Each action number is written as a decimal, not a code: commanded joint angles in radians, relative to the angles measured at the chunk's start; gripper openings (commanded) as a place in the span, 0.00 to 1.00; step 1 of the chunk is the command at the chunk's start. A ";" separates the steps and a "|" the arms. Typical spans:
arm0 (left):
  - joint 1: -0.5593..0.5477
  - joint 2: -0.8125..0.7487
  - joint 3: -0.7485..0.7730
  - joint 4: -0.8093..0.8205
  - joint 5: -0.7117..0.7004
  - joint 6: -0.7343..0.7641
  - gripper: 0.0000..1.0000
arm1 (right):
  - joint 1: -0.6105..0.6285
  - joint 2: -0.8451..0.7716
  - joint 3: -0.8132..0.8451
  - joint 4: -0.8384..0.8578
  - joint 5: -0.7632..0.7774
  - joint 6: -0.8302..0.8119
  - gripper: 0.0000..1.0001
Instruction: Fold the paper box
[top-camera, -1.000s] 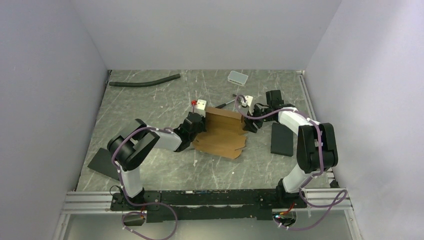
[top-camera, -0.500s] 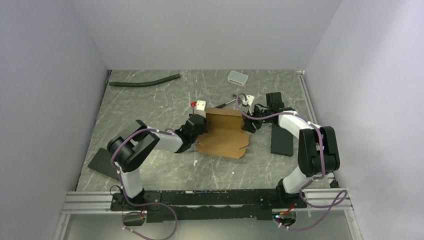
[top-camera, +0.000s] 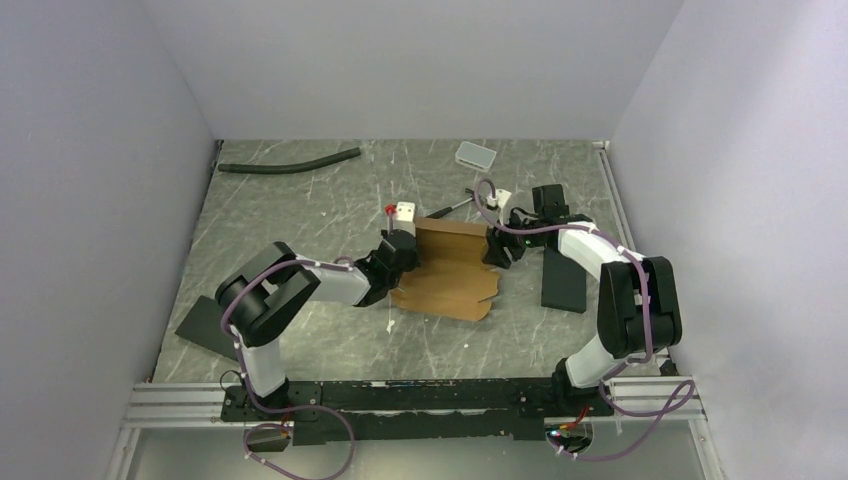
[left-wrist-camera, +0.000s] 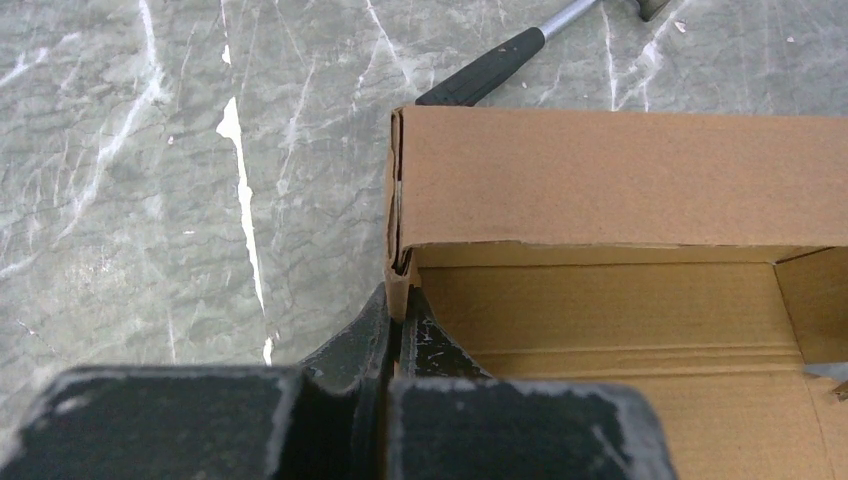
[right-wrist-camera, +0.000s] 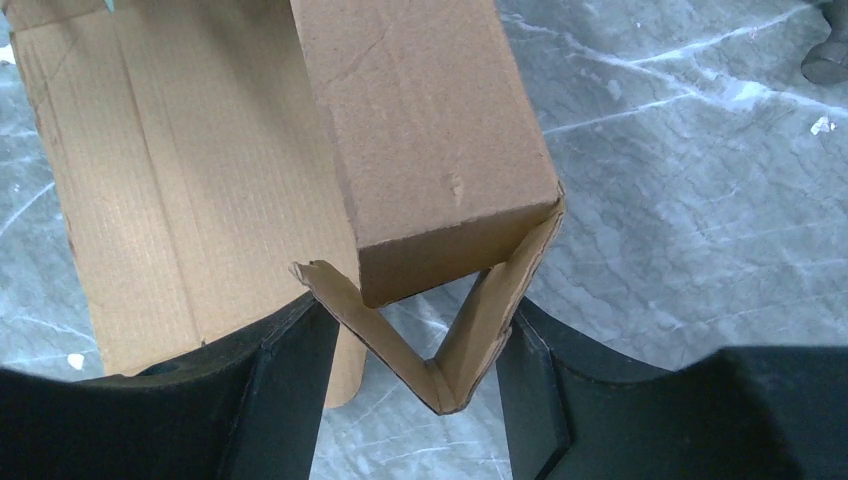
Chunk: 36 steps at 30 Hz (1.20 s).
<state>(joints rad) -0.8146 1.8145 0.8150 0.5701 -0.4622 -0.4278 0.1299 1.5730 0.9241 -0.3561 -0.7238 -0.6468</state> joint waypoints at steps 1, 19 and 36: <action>-0.019 -0.029 0.026 -0.055 -0.039 -0.034 0.00 | 0.003 -0.006 0.047 0.002 -0.021 0.087 0.60; -0.041 -0.057 0.050 -0.145 -0.024 -0.153 0.00 | 0.004 -0.028 -0.073 0.361 0.283 0.460 0.56; -0.047 -0.046 0.082 -0.207 0.062 -0.214 0.00 | 0.063 -0.059 -0.108 0.525 0.266 0.332 0.51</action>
<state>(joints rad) -0.8478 1.7828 0.8711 0.3862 -0.4541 -0.6304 0.1928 1.5471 0.8078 0.0937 -0.4034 -0.2287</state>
